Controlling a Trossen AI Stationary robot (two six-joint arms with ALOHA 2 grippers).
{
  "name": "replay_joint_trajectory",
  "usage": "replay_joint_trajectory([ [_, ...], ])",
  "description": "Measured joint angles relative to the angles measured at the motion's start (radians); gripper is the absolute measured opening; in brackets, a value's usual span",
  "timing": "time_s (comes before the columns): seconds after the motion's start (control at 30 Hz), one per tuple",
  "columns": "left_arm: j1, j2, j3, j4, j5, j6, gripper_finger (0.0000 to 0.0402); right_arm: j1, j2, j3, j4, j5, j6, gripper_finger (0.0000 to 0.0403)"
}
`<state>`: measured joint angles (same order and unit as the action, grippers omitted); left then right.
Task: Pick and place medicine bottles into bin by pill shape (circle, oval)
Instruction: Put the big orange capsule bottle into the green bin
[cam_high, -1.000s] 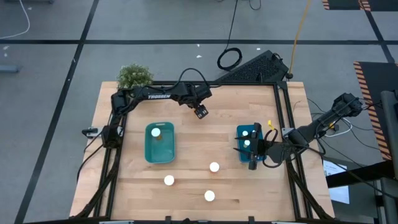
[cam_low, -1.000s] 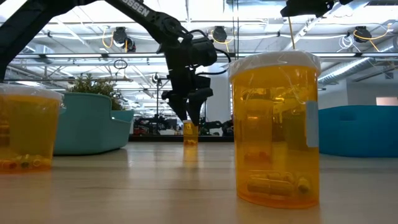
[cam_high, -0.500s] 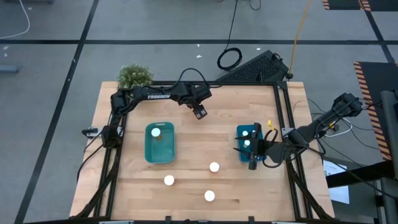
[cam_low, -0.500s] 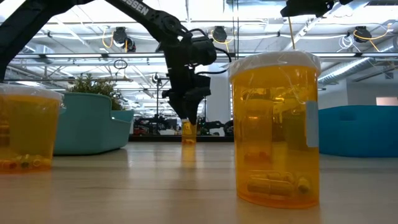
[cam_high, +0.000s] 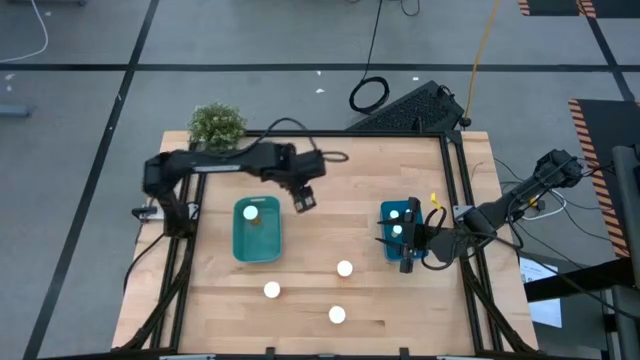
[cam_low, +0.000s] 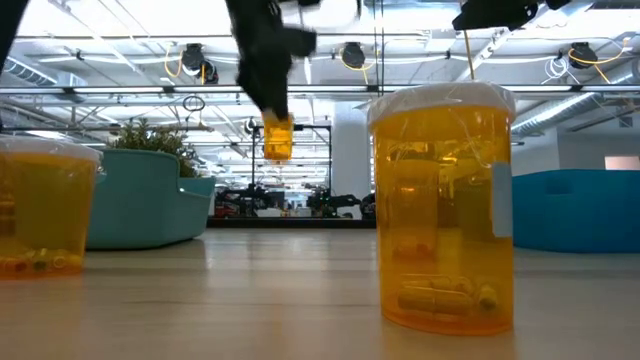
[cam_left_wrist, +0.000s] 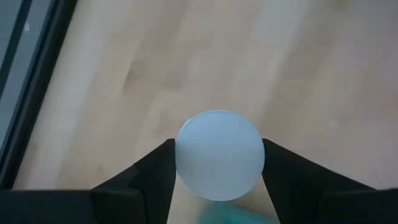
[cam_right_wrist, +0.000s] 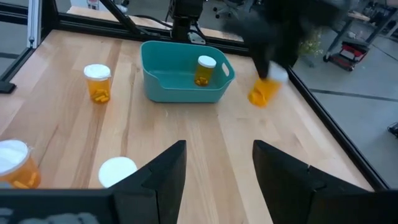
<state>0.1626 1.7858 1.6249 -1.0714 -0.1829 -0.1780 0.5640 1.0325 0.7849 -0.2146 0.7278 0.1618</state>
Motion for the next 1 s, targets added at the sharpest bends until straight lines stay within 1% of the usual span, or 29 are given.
replay_joint_trajectory([
  [0.2, -0.166, -0.156, 0.000, -0.067, -0.013, -0.073, 0.0216, 0.000, 0.000, 0.000, 0.002, -0.002, 0.020, 0.0180],
  [0.33, -0.269, -0.232, 0.000, -0.160, -0.102, -0.145, 0.0216, 0.000, 0.000, 0.000, 0.002, -0.025, 0.028, 0.0180],
  [0.47, -0.338, -0.278, -0.017, -0.254, -0.187, -0.226, 0.0216, 0.001, 0.000, 0.000, 0.008, -0.026, 0.028, 0.0180],
  [0.53, -0.358, -0.298, -0.049, -0.257, -0.196, -0.269, 0.0216, 0.001, 0.000, 0.000, 0.008, -0.026, 0.028, 0.0180],
  [0.63, -0.380, -0.317, -0.129, -0.255, -0.215, -0.328, 0.0216, 0.001, 0.000, 0.000, 0.013, -0.026, 0.028, 0.0180],
  [0.77, -0.381, -0.317, -0.245, -0.226, -0.227, -0.370, 0.0216, 0.001, 0.000, 0.000, 0.012, -0.026, 0.028, 0.0180],
  [0.9, -0.372, -0.317, -0.352, -0.106, -0.218, -0.378, 0.0216, 0.001, 0.000, 0.000, 0.013, -0.025, 0.025, 0.0180],
  [1.0, -0.358, -0.315, -0.419, -0.079, -0.214, -0.408, 0.0216, 0.001, 0.000, 0.000, 0.013, -0.025, 0.025, 0.0180],
])
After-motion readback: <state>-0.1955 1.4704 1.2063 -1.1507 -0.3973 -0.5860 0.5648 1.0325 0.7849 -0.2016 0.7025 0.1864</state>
